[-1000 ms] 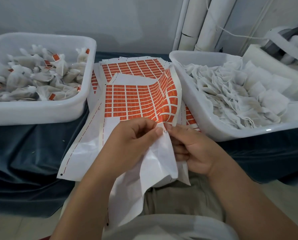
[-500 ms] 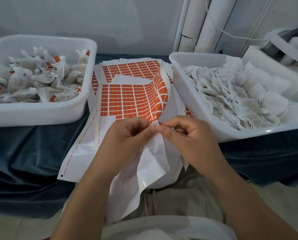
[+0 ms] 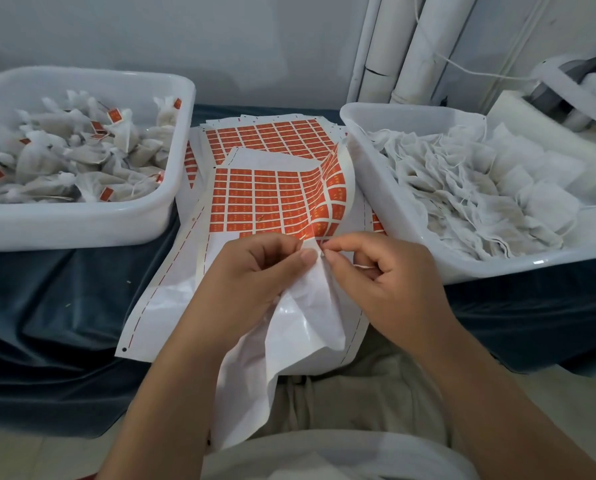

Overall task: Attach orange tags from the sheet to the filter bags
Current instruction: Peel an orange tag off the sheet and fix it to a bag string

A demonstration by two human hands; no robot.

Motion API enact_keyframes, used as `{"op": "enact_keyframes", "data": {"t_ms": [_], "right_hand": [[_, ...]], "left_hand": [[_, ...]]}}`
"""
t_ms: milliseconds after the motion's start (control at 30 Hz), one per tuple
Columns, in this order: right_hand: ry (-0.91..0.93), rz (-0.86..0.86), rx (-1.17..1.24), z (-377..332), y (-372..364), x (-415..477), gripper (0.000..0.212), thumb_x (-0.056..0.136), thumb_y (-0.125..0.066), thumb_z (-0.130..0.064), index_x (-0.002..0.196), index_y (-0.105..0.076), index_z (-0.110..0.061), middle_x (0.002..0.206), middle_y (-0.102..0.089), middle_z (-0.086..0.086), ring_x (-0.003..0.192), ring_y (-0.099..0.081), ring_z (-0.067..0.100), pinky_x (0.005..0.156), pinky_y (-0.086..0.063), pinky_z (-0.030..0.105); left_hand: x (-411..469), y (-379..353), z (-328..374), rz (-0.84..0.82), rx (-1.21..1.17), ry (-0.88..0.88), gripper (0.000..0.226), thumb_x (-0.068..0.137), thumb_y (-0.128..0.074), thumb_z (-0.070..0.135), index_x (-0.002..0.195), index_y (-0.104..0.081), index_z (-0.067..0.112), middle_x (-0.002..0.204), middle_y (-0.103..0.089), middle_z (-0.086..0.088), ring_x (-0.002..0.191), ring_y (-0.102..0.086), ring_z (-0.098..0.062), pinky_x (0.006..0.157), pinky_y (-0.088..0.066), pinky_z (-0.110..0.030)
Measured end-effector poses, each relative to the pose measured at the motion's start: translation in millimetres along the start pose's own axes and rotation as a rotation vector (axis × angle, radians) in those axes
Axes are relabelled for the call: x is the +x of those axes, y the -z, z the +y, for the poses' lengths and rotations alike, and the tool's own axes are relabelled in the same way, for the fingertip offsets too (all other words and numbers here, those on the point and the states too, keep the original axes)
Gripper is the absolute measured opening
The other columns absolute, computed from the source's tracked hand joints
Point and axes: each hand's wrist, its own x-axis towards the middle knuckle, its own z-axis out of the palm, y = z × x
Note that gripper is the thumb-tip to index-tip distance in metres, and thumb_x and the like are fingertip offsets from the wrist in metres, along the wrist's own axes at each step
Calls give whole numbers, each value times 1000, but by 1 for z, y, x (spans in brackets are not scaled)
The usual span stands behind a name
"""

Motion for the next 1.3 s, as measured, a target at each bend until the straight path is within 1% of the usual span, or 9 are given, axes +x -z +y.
{"op": "enact_keyframes", "data": {"t_ms": [100, 233, 667, 767, 833, 967, 1067, 1167, 1300], "right_hand": [[36, 26, -44, -1, 2, 0, 12, 95, -74, -16, 104, -80, -15, 68, -52, -44, 66, -56, -18, 63, -38, -3], [-12, 20, -30, -3, 4, 1, 14, 93, -72, -31, 101, -80, -23, 57, -49, -23, 52, -51, 4, 56, -38, 4], [-55, -5, 5, -3, 3, 2, 9, 95, -69, -29, 96, -77, -28, 60, -52, -25, 56, -53, 5, 58, -41, 8], [-60, -15, -54, -1, 5, 4, 8, 96, -66, -30, 91, -68, -36, 62, -53, -21, 56, -52, 7, 56, -42, 12], [-108, 4, -53, 5, 12, 7, 11, 97, -66, -28, 91, -66, -37, 62, -56, -23, 54, -53, 4, 55, -45, 12], [-261, 132, 119, 7, 34, 11, 12, 95, -68, -32, 88, -75, -39, 61, -61, -4, 52, -58, 9, 53, -53, 15], [-363, 245, 301, -2, 42, 10, 10, 92, -69, -38, 93, -78, -44, 73, -71, 3, 63, -71, 21, 51, -61, 31], [-441, 284, 482, -8, 47, 10, 9, 89, -71, -35, 92, -80, -37, 58, -65, -15, 45, -58, 1, 43, -45, 13], [-526, 89, 765, -7, 38, 8, 16, 84, -75, -34, 94, -80, -23, 52, -51, -11, 40, -34, 6, 41, -32, 20]], "left_hand": [[1, -1, -2, -3, 20, -8, 31, 79, -65, 55, 84, -76, 27, 87, -75, 12, 90, -70, -3, 69, -49, -4], [2, -3, -3, 4, 49, -21, 31, 77, -64, 58, 84, -75, 29, 88, -75, 13, 92, -69, -2, 69, -49, -3], [3, -1, -4, 5, 67, -34, 30, 77, -64, 55, 83, -74, 27, 88, -75, 15, 92, -69, 0, 69, -50, -5], [4, -1, -5, 25, 152, -46, 33, 77, -62, 60, 85, -74, 30, 89, -74, 16, 93, -69, -2, 72, -57, -16], [5, 1, -6, 80, 267, -54, 31, 78, -60, 62, 86, -72, 34, 90, -71, 26, 93, -66, 5, 72, -50, -12], [7, 6, -7, 236, 476, -118, 22, 80, -57, 68, 86, -63, 48, 95, -62, 45, 94, -57, 22, 71, -40, -7], [8, 2, -9, 314, 578, -145, 23, 81, -59, 71, 94, -59, 52, 88, -64, 35, 89, -61, 16, 68, -43, -11], [6, -6, -9, 413, 654, -184, 48, 83, -64, 69, 124, -61, 44, 107, -60, 26, 81, -62, 4, 67, -44, -11], [-4, -18, 5, 351, 359, -263, 47, 86, -47, 83, 100, -71, 45, 99, -72, 26, 97, -66, 5, 68, -54, -11]]}}
